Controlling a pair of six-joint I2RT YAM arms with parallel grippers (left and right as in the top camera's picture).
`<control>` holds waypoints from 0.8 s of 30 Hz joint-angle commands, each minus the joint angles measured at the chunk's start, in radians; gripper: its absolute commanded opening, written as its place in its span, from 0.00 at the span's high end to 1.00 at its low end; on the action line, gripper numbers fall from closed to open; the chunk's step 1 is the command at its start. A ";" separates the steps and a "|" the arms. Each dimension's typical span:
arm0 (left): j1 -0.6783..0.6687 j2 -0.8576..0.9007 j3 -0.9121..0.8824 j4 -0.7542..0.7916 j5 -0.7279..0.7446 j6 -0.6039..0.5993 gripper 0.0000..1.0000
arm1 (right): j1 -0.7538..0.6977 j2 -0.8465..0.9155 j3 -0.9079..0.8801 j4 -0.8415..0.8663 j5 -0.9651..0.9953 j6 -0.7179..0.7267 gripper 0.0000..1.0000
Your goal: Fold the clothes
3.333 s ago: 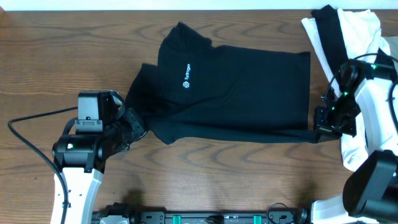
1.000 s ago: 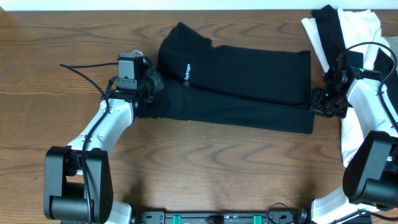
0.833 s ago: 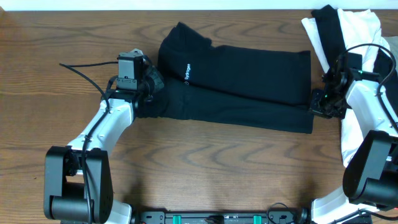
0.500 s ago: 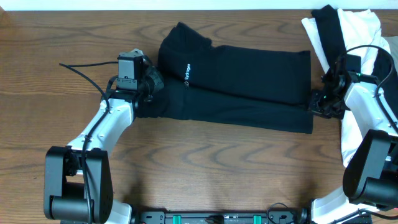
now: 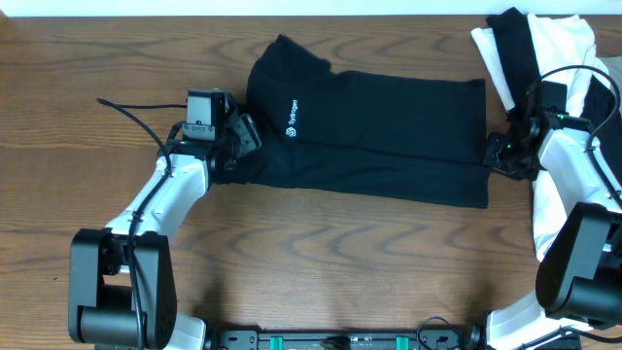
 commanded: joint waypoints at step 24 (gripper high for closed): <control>-0.002 0.201 -0.016 -0.076 -0.058 0.133 0.57 | 0.095 0.144 -0.005 -0.041 -0.050 -0.034 0.92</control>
